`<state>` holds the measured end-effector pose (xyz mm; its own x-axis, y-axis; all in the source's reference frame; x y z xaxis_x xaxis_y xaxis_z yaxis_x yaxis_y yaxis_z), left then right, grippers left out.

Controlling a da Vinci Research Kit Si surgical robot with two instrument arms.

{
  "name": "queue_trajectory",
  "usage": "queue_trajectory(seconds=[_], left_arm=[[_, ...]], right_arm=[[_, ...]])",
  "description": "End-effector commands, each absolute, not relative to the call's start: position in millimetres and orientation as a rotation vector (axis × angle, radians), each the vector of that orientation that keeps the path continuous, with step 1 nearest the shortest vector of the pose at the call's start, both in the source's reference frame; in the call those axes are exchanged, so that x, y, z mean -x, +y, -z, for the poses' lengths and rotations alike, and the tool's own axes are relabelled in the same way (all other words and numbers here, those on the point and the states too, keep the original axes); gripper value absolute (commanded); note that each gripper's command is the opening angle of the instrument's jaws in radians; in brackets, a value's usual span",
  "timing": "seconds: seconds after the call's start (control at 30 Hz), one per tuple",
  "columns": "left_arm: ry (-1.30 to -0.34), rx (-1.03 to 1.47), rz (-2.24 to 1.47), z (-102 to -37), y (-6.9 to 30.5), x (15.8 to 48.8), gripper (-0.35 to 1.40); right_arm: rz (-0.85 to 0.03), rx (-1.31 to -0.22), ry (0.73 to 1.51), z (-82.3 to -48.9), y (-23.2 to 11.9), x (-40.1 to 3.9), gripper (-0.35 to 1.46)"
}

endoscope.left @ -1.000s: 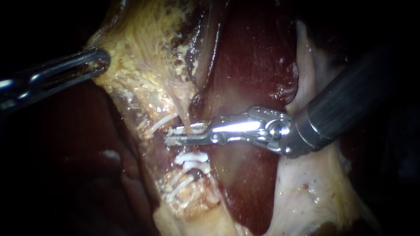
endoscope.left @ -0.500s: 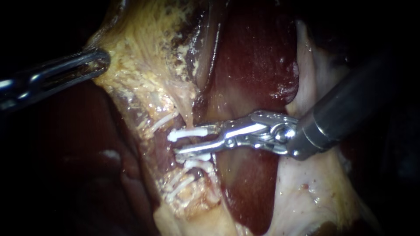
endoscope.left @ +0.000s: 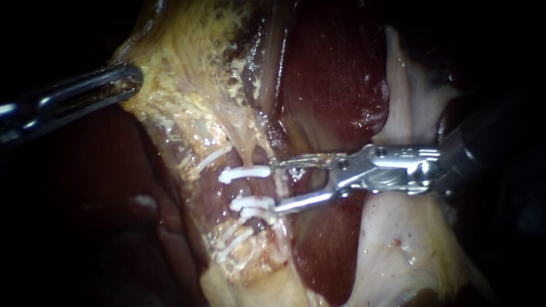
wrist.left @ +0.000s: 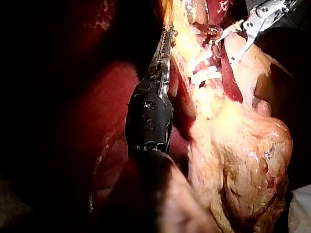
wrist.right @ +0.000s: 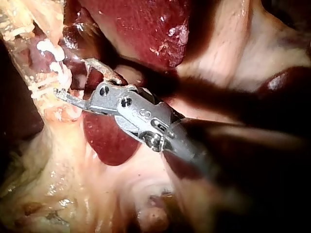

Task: Going back third clip right tube

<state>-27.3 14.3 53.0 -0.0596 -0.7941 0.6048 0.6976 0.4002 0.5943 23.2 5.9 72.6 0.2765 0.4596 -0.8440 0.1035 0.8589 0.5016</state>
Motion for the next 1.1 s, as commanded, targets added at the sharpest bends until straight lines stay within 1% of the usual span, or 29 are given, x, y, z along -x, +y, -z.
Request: queue_trajectory(seconds=[0.03, 0.17, 0.33, 0.6, 0.77, 0.87, 1.1], left_arm=[[-1.08, -0.112, 1.223, -53.0, 14.3, 27.3, -0.35], [-1.08, -0.112, 1.223, -53.0, 14.4, 27.3, -0.35], [-1.081, -0.112, 1.222, -53.3, 14.4, 27.3, -0.35], [-1.076, -0.117, 1.224, -55.8, 14.1, 28.2, -0.35], [-1.051, -0.134, 1.211, -59.0, 13.4, 30.4, -0.35], [-1.04, -0.147, 1.199, -60.8, 13.2, 32.4, -0.35], [-1.05, -0.161, 1.191, -63.1, 14.4, 36.3, -0.35]], right_arm=[[-0.244, -0.508, 1.285, -72.1, 6.0, -22.7, 0.6], [-0.218, -0.482, 1.29, -70.1, 6.6, -21.0, 0.6], [-0.218, -0.462, 1.313, -68.3, 7.9, -20.0, 0.6], [-0.205, -0.451, 1.316, -67.8, 8.1, -19.7, 0.6], [-0.205, -0.451, 1.316, -67.8, 8.0, -19.6, 0.6], [-0.205, -0.451, 1.316, -67.8, 8.0, -19.6, 0.6], [-0.205, -0.451, 1.316, -67.8, 8.0, -19.6, 0.6]])
